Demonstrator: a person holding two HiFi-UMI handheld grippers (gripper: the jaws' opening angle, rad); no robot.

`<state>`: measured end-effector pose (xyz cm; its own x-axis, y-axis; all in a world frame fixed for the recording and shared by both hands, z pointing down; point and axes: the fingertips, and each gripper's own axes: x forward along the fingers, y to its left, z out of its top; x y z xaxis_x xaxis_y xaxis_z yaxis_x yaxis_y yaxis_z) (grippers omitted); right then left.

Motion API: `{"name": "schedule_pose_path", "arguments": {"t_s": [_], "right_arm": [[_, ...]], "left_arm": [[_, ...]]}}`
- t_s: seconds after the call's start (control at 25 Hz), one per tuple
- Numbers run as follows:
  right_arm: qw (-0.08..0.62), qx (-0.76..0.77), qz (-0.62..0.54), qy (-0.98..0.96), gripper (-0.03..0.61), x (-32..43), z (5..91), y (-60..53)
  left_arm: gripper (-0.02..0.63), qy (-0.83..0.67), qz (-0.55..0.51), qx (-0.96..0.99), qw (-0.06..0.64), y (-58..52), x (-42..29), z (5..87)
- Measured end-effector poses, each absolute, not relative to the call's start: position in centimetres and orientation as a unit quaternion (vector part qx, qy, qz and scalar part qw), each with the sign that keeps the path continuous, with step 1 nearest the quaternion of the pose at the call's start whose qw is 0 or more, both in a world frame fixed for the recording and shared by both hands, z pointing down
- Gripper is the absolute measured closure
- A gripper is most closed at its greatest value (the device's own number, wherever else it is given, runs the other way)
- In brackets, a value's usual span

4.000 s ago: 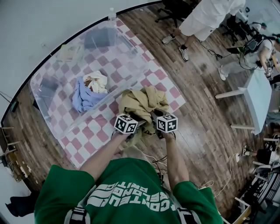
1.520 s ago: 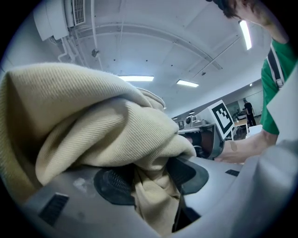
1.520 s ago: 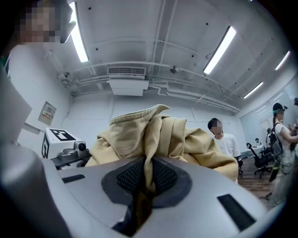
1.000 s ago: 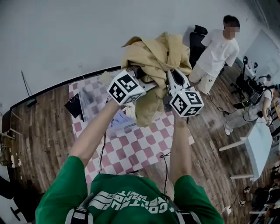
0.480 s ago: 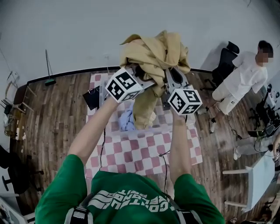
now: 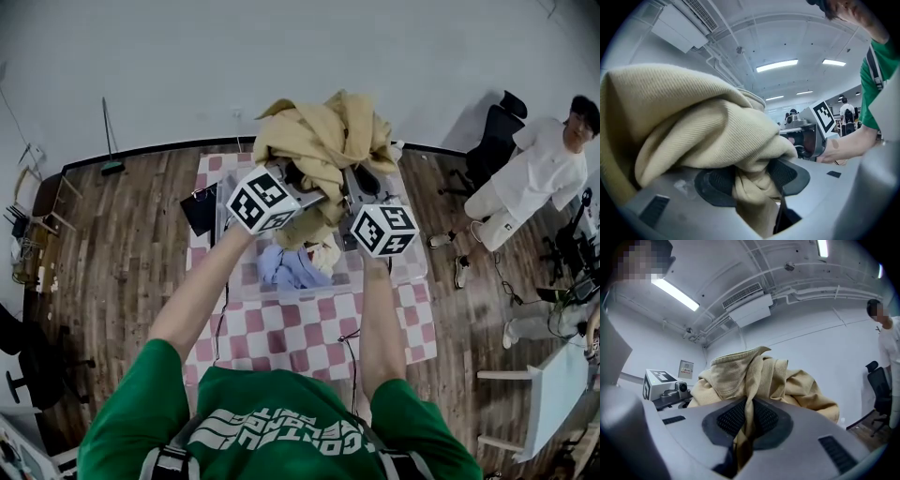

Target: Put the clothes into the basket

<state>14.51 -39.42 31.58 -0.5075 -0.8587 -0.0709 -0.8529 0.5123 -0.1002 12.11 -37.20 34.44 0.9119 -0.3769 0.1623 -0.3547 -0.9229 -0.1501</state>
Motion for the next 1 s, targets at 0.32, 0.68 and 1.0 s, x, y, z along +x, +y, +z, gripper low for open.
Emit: {"name": "schedule_pose_path", "arguments": {"t_s": [0.32, 0.68, 1.0], "right_arm": [[0.017, -0.496, -0.089, 0.863, 0.552, 15.7, 39.8, -40.9], [-0.086, -0.469, -0.167, 0.863, 0.552, 15.8, 50.6, -41.5], [-0.191, -0.419, -0.224, 0.859, 0.552, 15.5, 59.0, -40.9]], "left_arm": [[0.402, 0.176, -0.118, -0.977, -0.008, -38.2, 13.3, 42.2], [0.402, 0.167, -0.166, -0.968, -0.092, -38.2, 13.5, 52.5], [0.402, 0.160, -0.218, -0.952, -0.145, -37.2, 13.2, 60.4]]}}
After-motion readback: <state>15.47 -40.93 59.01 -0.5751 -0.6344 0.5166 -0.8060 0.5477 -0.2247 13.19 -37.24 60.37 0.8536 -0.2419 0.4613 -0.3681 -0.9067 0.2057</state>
